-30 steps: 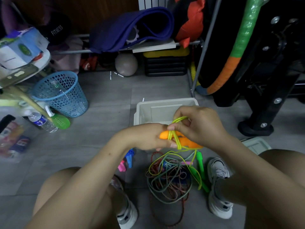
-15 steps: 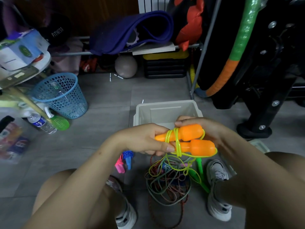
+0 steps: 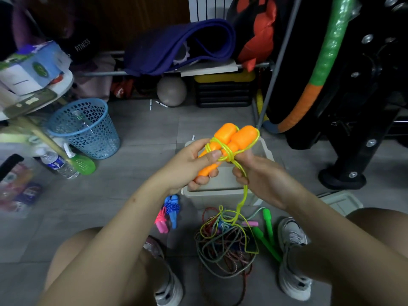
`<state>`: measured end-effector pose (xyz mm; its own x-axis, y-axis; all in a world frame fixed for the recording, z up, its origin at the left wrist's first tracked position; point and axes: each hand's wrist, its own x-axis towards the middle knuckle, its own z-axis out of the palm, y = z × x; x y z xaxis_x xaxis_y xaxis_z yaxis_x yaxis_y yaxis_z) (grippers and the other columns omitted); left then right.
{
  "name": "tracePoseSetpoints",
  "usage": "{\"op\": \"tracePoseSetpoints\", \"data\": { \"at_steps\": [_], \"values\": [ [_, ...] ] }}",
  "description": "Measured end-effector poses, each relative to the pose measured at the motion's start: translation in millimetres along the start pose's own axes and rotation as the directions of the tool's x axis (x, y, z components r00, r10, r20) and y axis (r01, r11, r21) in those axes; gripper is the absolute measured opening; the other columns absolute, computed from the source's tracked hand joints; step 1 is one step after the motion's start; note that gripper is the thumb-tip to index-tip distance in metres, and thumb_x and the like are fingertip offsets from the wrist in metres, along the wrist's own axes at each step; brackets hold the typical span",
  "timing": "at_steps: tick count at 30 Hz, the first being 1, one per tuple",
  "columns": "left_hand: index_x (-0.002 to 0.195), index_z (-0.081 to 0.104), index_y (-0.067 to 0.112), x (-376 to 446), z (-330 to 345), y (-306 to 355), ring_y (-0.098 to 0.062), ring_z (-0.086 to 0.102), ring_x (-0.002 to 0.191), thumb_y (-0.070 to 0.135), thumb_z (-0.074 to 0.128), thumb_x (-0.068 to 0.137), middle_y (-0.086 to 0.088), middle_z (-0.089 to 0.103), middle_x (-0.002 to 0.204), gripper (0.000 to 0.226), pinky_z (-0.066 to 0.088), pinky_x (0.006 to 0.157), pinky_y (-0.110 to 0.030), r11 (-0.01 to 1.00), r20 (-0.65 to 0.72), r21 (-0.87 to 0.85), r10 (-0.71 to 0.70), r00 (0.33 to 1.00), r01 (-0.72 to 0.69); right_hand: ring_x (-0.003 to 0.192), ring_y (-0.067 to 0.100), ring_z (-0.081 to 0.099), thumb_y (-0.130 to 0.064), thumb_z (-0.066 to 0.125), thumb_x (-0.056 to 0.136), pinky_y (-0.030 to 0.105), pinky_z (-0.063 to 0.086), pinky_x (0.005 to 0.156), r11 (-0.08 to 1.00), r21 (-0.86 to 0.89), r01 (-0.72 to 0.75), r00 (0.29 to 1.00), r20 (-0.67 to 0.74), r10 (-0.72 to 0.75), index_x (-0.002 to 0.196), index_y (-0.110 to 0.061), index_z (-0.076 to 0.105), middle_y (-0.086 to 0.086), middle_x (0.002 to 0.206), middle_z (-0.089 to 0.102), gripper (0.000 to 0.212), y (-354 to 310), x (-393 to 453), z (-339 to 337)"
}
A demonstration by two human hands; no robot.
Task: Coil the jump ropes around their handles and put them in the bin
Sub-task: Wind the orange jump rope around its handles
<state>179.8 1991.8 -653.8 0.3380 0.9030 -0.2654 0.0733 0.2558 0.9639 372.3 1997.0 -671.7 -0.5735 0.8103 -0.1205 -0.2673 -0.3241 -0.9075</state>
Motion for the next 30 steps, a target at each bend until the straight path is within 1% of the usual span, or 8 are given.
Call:
{"op": "tracePoseSetpoints", "data": {
  "at_steps": [4,9,11,19,22,25,28,30],
  "values": [
    [0.119,0.049,0.025,8.3,-1.1,-5.8,-0.008,0.036,0.039,0.028,0.054,0.095,-0.004,0.052,0.065,0.025,0.024,0.039,-0.014,0.988,-0.171,0.149,-0.007,0.985,0.033,0.058,-0.003,0.052,-0.016,0.061,0.091,0.013,0.040,0.060,0.809,-0.587,-0.030,0.965,-0.227,-0.129,0.120,-0.009,0.062,-0.010,0.065,0.056,0.030,7.2,-1.0,1.3],
    [0.120,0.050,0.023,21.1,-1.2,-18.3,-0.010,0.053,0.049,0.021,0.064,0.089,-0.006,0.060,0.071,0.034,0.042,0.052,-0.024,0.861,-0.244,0.508,0.124,0.962,0.018,0.098,0.029,0.062,-0.039,0.054,0.092,0.034,0.047,0.077,0.002,-0.971,-0.238,0.952,-0.234,-0.195,0.106,-0.015,0.064,0.009,0.100,0.070,0.030,1.7,-5.6,6.2],
    [0.120,0.051,0.024,22.3,0.4,-23.9,-0.020,0.061,0.062,0.023,0.067,0.086,-0.006,0.065,0.083,0.038,0.051,0.067,-0.034,0.787,-0.191,0.616,0.129,0.973,0.017,0.099,0.033,0.059,-0.045,0.046,0.095,0.034,0.043,0.074,-0.166,-0.969,-0.184,0.975,-0.158,-0.157,0.099,-0.013,0.061,0.012,0.101,0.066,0.035,-2.4,-8.1,11.6],
    [0.134,0.046,0.030,9.3,17.2,-12.2,-0.024,0.061,0.091,0.035,0.067,0.085,-0.002,0.063,0.094,0.053,0.047,0.076,-0.030,0.545,0.024,0.838,0.000,1.000,-0.020,0.097,0.027,0.061,-0.046,0.043,0.093,0.029,0.034,0.068,-0.120,-0.989,0.092,0.951,0.123,-0.285,0.104,-0.020,0.064,0.003,0.101,0.067,0.035,-9.6,-4.8,4.6],
    [0.098,0.053,0.039,5.1,15.1,-6.3,-0.012,0.060,0.069,0.037,0.067,0.085,0.009,0.062,0.073,0.019,0.038,0.064,-0.024,0.576,0.109,0.815,-0.038,0.993,-0.068,0.076,0.029,0.066,-0.050,0.043,0.082,0.027,0.038,0.060,-0.158,-0.973,0.170,0.922,0.214,-0.321,0.086,-0.016,0.068,0.005,0.081,0.069,0.043,-6.1,-2.6,1.5],
    [0.083,0.050,0.035,5.3,10.0,-4.8,0.002,0.054,0.052,0.040,0.068,0.084,0.001,0.065,0.062,0.018,0.041,0.060,-0.024,0.576,0.153,0.813,-0.071,0.986,-0.085,0.059,0.026,0.065,-0.055,0.046,0.076,0.024,0.039,0.051,-0.235,-0.950,0.203,0.881,0.282,-0.381,0.072,-0.018,0.068,0.003,0.063,0.066,0.043,-8.6,-1.9,-0.5],
    [0.087,0.058,0.027,2.1,12.6,-3.9,-0.005,0.056,0.052,0.039,0.071,0.082,-0.002,0.065,0.062,0.018,0.044,0.060,-0.025,0.626,0.205,0.776,-0.126,0.971,-0.083,0.073,0.025,0.062,-0.059,0.069,0.067,0.029,0.034,0.062,-0.151,-0.987,0.057,0.922,0.110,-0.372,0.089,-0.020,0.055,0.002,0.077,0.068,0.047,-21.2,-2.6,2.7],
    [0.085,0.060,0.022,-1.5,16.8,-0.9,-0.015,0.053,0.050,0.036,0.072,0.082,-0.001,0.063,0.061,0.019,0.043,0.054,-0.024,0.683,0.238,0.728,-0.161,0.958,-0.066,0.066,0.016,0.054,-0.049,0.083,0.055,0.029,0.033,0.059,0.065,-0.998,-0.027,0.962,-0.044,-0.270,0.084,-0.023,0.043,-0.005,0.073,0.061,0.056,-28.3,-0.7,-3.2]
  ]
}}
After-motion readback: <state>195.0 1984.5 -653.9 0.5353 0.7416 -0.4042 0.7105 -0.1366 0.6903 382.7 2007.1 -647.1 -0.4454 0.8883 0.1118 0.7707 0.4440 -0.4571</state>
